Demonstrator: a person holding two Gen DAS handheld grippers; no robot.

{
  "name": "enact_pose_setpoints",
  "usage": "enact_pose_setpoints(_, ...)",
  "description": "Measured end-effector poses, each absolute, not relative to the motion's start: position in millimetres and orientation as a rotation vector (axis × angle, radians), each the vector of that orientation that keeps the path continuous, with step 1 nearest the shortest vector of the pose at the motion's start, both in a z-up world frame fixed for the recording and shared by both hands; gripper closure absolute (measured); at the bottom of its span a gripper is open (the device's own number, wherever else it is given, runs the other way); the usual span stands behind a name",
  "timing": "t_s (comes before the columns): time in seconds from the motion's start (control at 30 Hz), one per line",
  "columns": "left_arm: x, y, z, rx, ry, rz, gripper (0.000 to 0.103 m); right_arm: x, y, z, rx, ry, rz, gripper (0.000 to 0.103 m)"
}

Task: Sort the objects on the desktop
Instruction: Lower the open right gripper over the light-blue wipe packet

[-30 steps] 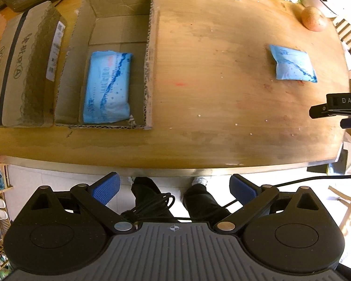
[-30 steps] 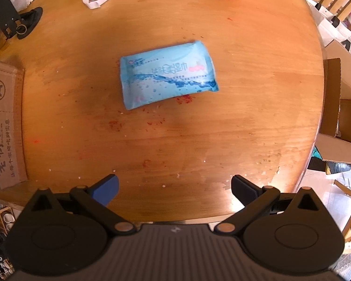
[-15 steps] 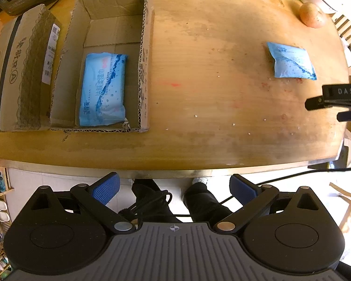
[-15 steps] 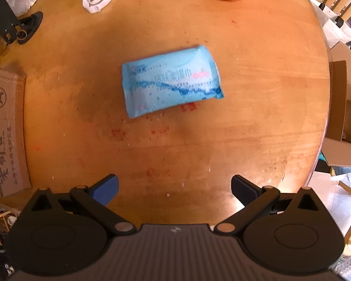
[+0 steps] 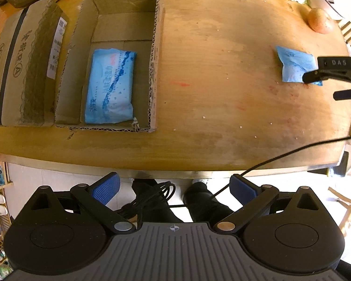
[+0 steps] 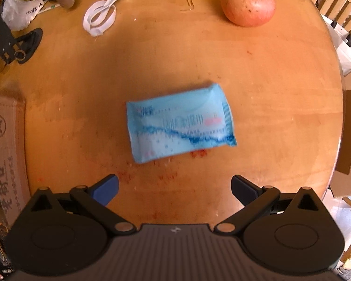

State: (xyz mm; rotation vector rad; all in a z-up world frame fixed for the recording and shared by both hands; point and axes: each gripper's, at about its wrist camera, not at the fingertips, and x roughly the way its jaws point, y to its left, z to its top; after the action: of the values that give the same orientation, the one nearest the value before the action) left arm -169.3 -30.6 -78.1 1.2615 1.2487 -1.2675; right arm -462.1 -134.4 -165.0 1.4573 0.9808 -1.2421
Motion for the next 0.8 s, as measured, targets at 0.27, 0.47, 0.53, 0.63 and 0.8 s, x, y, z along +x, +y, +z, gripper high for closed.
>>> enact_pose_setpoints(0.27,-163,-34,-79,1.249,1.261,-1.245,0.0,-464,-158,-175,1.432,0.983,-1.226,0.0)
enact_pose_setpoints(0.47,-158,-35,-80,1.245,1.266,-1.233,0.0,-468,-170,-183,1.448,0.962,-1.229,0.0)
enact_pose_setpoints(0.53,-157,-35,-80,1.243,1.268,-1.23,0.0,-467,-172,-184,1.444,0.968,-1.231,0.0)
enact_pose_setpoints(0.63,-156,-36,-80,1.243,1.27,-1.226,0.0,-466,-173,-185,1.439,0.976,-1.23,0.0)
enact_pose_setpoints(0.8,-154,-38,-81,1.242,1.273,-1.226,0.0,-466,-175,-185,1.426,0.988,-1.223,0.0)
